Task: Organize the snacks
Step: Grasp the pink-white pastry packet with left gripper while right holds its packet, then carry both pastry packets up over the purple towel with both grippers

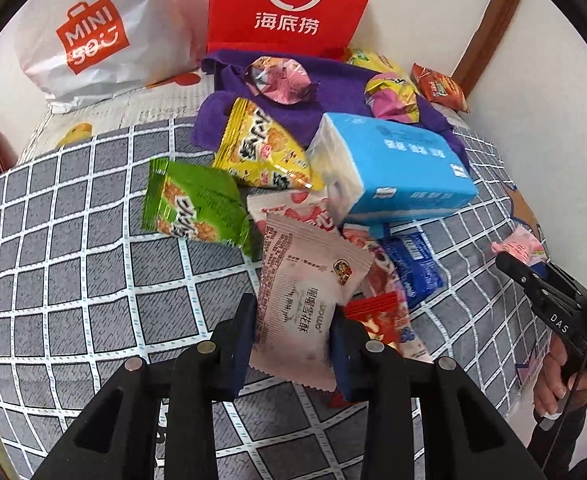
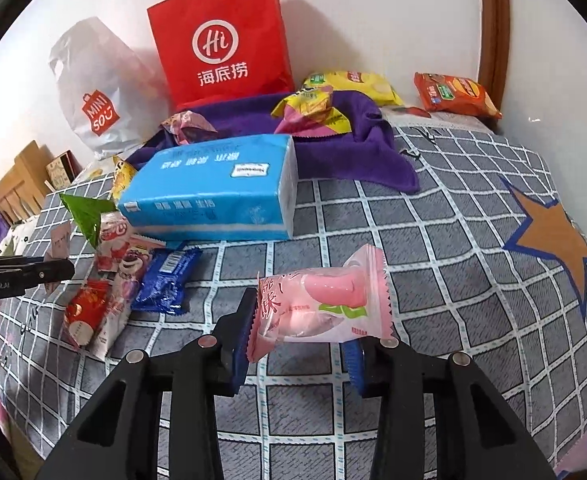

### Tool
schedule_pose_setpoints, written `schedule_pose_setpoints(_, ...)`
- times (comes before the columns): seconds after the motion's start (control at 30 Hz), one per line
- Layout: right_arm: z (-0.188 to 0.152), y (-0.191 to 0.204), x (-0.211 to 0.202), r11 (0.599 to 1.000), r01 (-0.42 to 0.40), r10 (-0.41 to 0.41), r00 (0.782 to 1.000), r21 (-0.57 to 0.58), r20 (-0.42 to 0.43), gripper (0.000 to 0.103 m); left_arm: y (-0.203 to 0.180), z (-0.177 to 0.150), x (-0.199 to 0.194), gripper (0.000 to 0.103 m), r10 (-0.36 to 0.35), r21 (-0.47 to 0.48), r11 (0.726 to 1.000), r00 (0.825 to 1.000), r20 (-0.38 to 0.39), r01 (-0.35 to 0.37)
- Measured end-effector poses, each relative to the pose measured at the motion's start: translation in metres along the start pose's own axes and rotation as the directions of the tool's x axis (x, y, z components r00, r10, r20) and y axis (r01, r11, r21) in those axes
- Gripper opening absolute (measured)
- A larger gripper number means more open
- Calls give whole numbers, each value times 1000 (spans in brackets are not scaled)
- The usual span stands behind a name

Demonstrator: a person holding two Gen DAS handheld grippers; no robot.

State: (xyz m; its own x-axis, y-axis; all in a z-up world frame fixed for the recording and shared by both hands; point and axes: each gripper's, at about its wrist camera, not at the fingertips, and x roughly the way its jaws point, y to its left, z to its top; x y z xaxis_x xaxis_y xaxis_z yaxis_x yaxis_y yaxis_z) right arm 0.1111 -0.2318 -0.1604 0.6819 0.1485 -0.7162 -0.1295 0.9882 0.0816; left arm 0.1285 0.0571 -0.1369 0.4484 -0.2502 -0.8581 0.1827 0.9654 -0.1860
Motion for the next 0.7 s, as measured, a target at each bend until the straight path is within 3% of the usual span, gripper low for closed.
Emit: schedule_pose_setpoints(0.7,47,11,-3,1000,4,-3,999,-22,34,39,-16,33,-18,32,-45,-4,999,999,16,45)
